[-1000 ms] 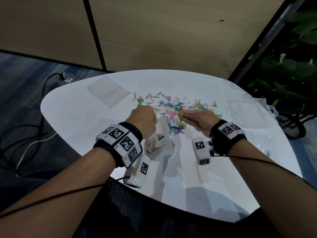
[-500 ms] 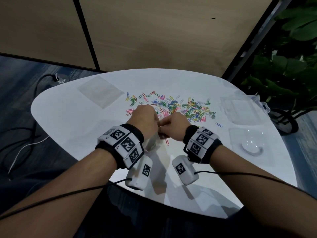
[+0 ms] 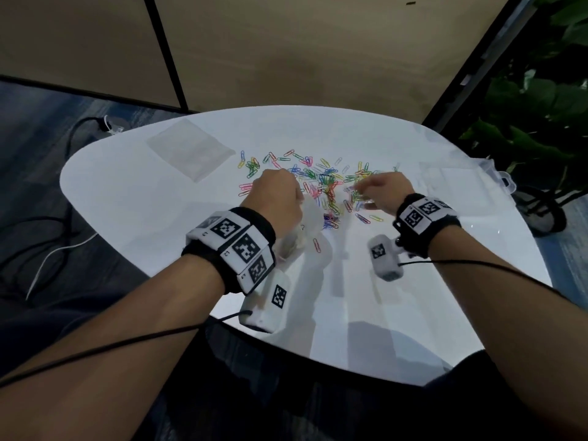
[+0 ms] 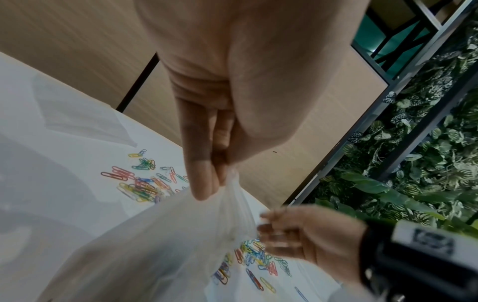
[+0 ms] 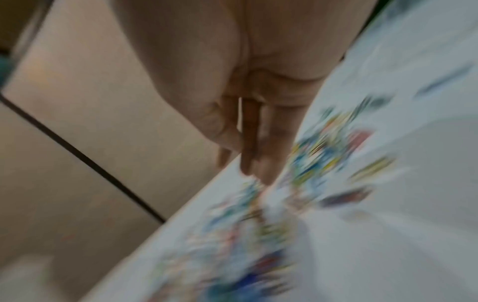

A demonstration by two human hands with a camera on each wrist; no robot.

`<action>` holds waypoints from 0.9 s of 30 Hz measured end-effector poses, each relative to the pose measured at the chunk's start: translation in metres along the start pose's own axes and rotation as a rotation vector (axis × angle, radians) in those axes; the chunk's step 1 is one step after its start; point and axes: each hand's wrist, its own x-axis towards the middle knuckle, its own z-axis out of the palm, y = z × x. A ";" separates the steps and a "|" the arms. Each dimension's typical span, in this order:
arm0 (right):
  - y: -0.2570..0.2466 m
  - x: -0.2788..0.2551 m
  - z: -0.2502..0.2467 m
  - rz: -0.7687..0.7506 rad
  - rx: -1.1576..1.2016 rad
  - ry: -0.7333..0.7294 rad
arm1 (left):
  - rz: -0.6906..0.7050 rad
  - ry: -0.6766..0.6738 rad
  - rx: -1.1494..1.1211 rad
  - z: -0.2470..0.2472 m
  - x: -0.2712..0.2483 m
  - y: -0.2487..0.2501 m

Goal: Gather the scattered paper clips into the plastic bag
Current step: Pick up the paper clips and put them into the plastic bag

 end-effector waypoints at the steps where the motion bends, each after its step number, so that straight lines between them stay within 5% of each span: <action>1: 0.019 0.011 -0.006 0.060 -0.284 0.085 | 0.011 -0.002 0.011 0.000 0.000 0.000; 3: 0.055 0.025 -0.013 0.190 -0.589 0.148 | 0.026 -0.006 0.031 -0.001 0.000 -0.001; 7: 0.072 0.034 -0.009 0.251 -0.644 0.071 | 0.028 -0.025 0.049 -0.002 0.002 -0.002; 18: 0.046 0.038 0.019 -0.086 -0.767 0.114 | 0.038 -0.040 0.096 0.004 0.003 0.005; 22: 0.042 0.031 0.018 -0.099 -0.730 0.140 | 0.045 -0.047 0.119 0.004 0.003 0.005; 27: 0.047 0.033 0.001 0.102 -0.476 0.210 | 0.054 -0.052 0.149 0.000 0.003 0.005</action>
